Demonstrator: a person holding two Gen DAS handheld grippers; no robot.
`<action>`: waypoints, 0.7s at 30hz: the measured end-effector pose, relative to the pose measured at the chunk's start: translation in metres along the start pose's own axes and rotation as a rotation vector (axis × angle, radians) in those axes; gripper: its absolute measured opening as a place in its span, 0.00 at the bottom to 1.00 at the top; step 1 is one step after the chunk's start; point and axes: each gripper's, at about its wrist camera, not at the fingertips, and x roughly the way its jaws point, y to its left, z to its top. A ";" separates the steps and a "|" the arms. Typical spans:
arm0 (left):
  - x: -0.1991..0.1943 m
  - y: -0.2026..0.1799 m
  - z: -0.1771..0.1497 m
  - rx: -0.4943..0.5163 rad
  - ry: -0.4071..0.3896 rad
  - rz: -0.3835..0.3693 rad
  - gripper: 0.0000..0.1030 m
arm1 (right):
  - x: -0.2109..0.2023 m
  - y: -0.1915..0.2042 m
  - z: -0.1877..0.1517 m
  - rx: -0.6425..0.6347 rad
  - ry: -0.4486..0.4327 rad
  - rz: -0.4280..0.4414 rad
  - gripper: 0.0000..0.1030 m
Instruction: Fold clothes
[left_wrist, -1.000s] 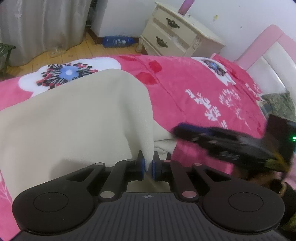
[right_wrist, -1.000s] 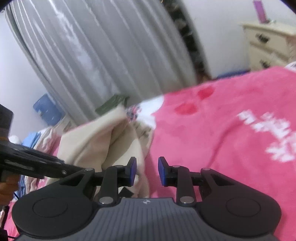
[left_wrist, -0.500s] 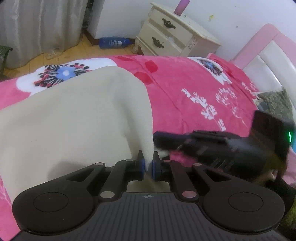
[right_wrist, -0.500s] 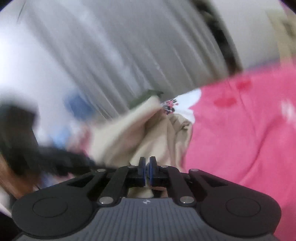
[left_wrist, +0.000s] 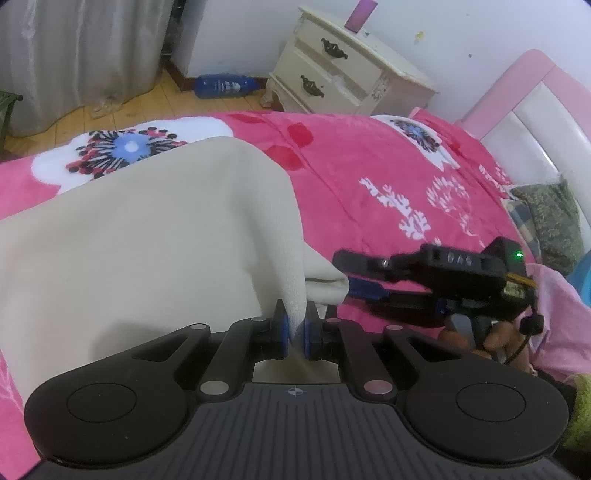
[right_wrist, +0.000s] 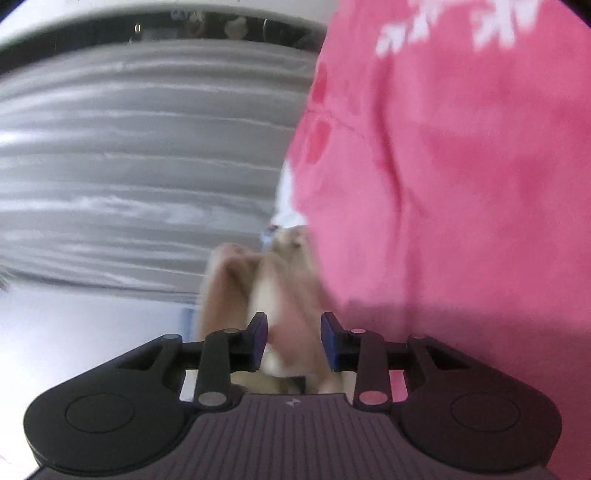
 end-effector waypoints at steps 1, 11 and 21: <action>-0.001 0.001 0.000 -0.002 0.000 0.000 0.06 | 0.002 -0.002 0.000 0.028 0.008 0.056 0.33; -0.008 0.002 0.000 0.002 -0.019 -0.024 0.06 | 0.016 0.011 -0.007 -0.117 0.091 0.051 0.02; 0.000 0.000 0.005 0.021 -0.023 -0.058 0.06 | 0.043 0.063 -0.067 -0.937 0.291 -0.284 0.01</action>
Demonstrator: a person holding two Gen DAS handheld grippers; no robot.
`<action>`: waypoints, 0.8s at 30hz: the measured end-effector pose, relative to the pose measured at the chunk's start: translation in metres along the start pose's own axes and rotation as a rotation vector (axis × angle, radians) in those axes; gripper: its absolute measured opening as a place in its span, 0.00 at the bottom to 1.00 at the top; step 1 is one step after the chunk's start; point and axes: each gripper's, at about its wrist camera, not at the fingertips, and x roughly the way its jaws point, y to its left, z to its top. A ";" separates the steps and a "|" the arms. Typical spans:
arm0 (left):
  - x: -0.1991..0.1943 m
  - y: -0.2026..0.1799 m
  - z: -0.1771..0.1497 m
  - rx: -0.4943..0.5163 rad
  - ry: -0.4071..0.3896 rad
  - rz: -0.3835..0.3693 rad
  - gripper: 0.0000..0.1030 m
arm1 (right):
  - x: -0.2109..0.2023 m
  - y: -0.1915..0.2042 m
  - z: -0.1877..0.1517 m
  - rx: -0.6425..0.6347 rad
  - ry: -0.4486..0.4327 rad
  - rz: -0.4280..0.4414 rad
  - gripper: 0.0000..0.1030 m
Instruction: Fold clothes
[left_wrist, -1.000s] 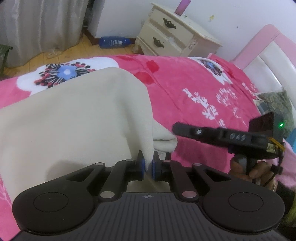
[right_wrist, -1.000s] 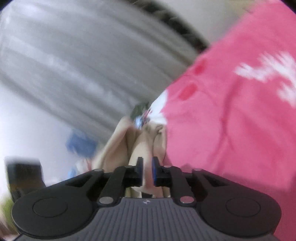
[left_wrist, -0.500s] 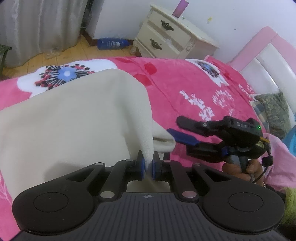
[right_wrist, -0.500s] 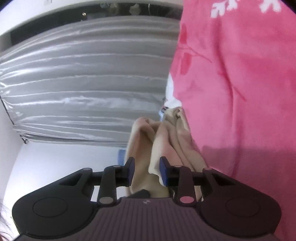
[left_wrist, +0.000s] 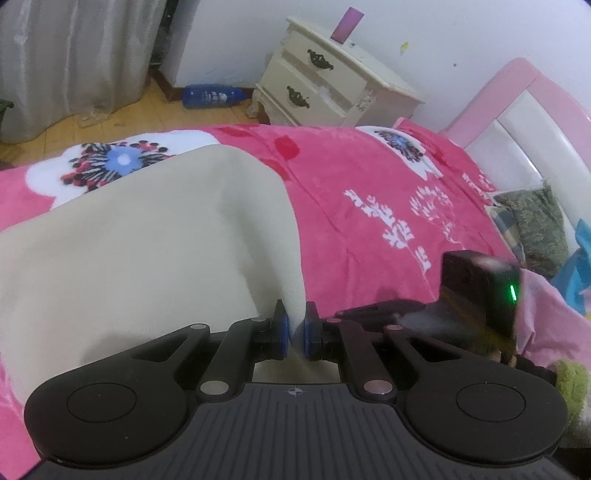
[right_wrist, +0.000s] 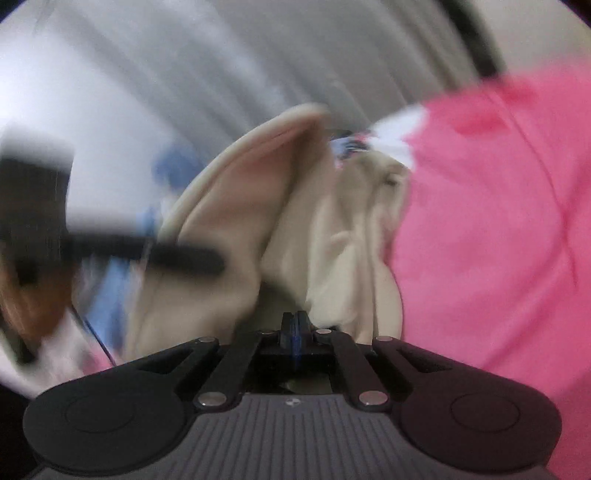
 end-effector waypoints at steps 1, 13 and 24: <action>0.003 0.000 0.001 0.003 0.004 -0.004 0.06 | -0.002 0.006 -0.002 -0.055 -0.004 -0.021 0.01; 0.046 0.011 0.002 0.000 0.082 -0.007 0.08 | -0.060 -0.020 -0.008 0.128 -0.117 -0.010 0.04; 0.043 -0.044 -0.012 0.282 0.063 0.068 0.53 | -0.051 0.005 0.059 0.075 -0.269 0.042 0.05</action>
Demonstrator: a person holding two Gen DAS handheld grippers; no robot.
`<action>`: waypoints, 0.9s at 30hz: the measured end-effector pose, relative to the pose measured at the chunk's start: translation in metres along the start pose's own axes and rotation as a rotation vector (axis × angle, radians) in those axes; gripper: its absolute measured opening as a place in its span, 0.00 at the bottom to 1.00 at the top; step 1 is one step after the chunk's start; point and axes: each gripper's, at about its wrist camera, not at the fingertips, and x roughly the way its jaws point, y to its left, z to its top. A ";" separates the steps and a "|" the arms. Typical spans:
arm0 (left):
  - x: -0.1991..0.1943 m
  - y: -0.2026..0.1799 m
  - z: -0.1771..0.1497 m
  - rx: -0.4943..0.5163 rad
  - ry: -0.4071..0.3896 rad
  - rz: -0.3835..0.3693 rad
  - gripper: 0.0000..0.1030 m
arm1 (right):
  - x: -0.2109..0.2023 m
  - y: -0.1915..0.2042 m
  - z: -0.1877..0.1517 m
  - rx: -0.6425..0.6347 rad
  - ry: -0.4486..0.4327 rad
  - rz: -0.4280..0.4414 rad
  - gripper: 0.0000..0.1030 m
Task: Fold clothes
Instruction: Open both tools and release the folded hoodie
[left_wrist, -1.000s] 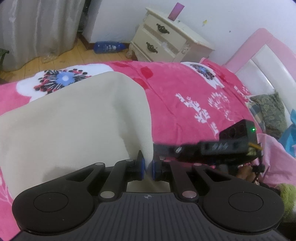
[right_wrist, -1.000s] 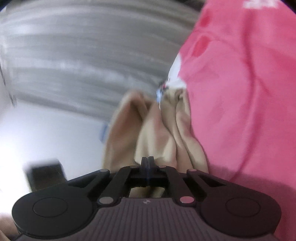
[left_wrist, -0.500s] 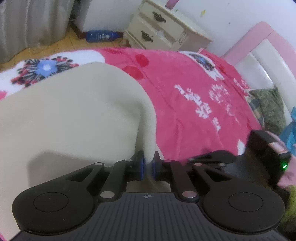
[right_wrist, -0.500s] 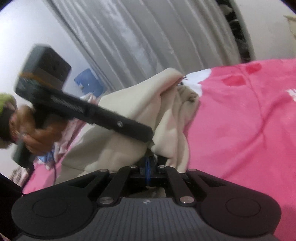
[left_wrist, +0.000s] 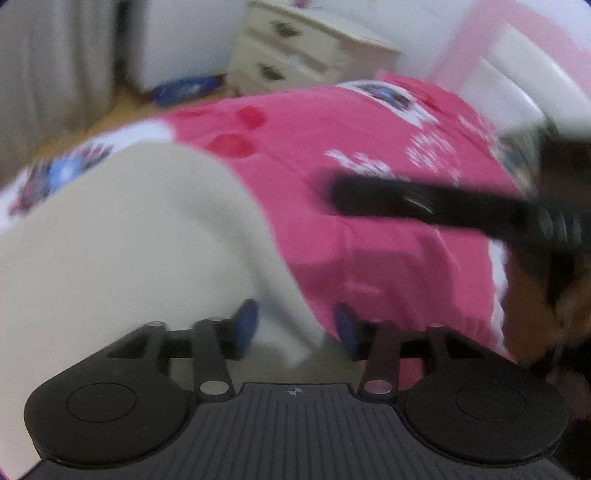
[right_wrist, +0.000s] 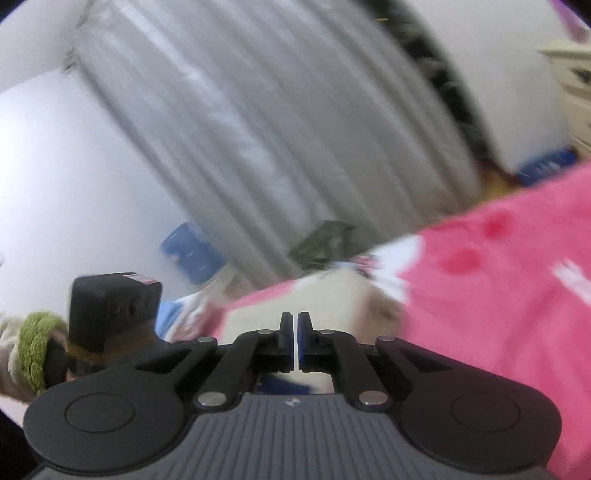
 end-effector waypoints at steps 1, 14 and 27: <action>-0.001 -0.008 -0.002 0.055 -0.003 0.007 0.53 | 0.012 0.003 0.001 -0.035 0.030 -0.013 0.04; -0.089 0.030 -0.038 -0.086 -0.002 -0.032 0.53 | 0.022 0.003 -0.014 -0.158 0.144 -0.182 0.04; -0.105 0.058 -0.072 -0.341 -0.068 0.026 0.50 | 0.065 0.037 0.020 -0.322 0.161 -0.285 0.04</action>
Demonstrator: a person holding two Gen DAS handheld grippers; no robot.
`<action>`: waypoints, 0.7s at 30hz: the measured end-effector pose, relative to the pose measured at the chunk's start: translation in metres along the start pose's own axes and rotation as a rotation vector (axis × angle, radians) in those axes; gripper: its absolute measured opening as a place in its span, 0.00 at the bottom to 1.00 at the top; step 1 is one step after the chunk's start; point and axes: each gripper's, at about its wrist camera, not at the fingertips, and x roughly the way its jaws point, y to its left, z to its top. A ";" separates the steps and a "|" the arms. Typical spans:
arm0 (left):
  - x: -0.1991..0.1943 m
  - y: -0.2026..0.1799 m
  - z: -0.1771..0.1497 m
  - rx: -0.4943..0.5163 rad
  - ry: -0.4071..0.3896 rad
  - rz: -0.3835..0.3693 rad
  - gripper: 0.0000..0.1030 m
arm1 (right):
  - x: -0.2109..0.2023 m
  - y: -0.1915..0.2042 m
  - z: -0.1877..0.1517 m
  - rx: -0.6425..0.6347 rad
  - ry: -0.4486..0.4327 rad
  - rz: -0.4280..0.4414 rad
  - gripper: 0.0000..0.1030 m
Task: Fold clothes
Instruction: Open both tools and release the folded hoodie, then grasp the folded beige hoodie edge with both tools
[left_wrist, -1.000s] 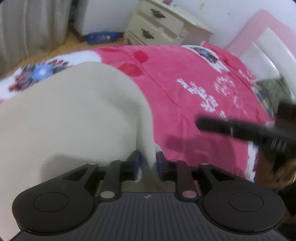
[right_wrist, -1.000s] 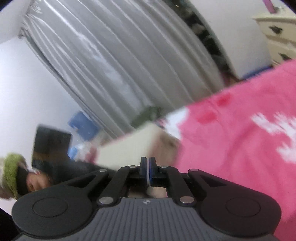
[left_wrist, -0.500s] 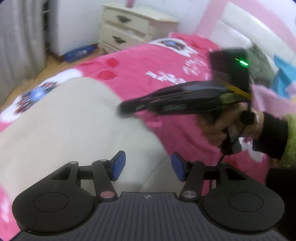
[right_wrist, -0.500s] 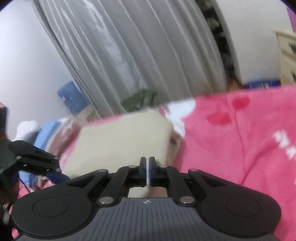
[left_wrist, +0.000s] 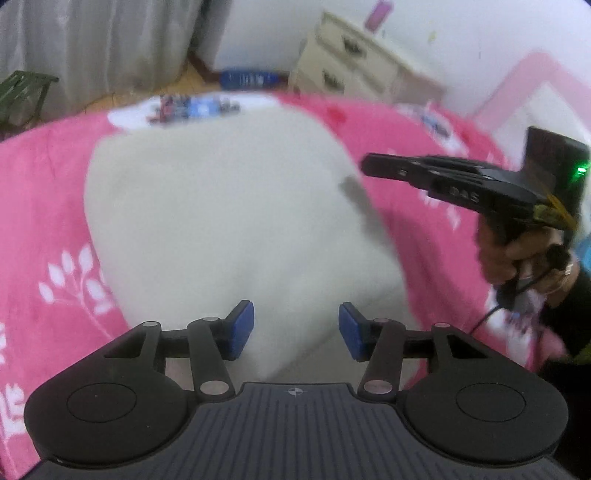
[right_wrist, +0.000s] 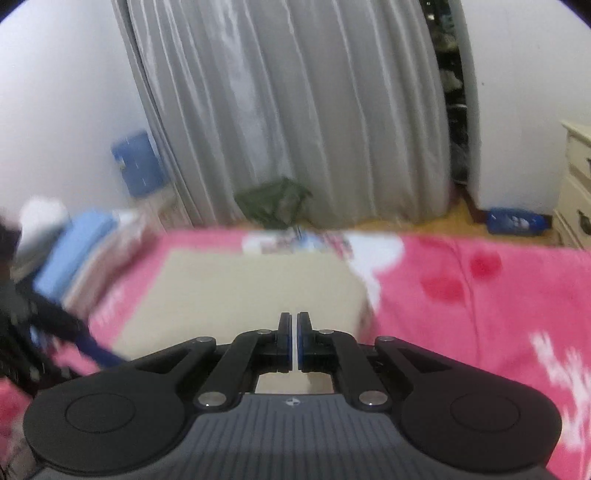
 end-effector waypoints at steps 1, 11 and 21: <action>-0.001 0.001 0.003 -0.007 -0.021 0.004 0.50 | 0.006 -0.001 0.010 -0.002 -0.012 0.006 0.04; 0.006 0.008 -0.011 -0.068 -0.058 0.051 0.49 | 0.112 -0.038 0.018 0.145 0.075 -0.159 0.06; -0.004 0.026 0.015 -0.038 -0.131 0.289 0.49 | 0.011 -0.017 0.014 0.216 -0.086 -0.068 0.06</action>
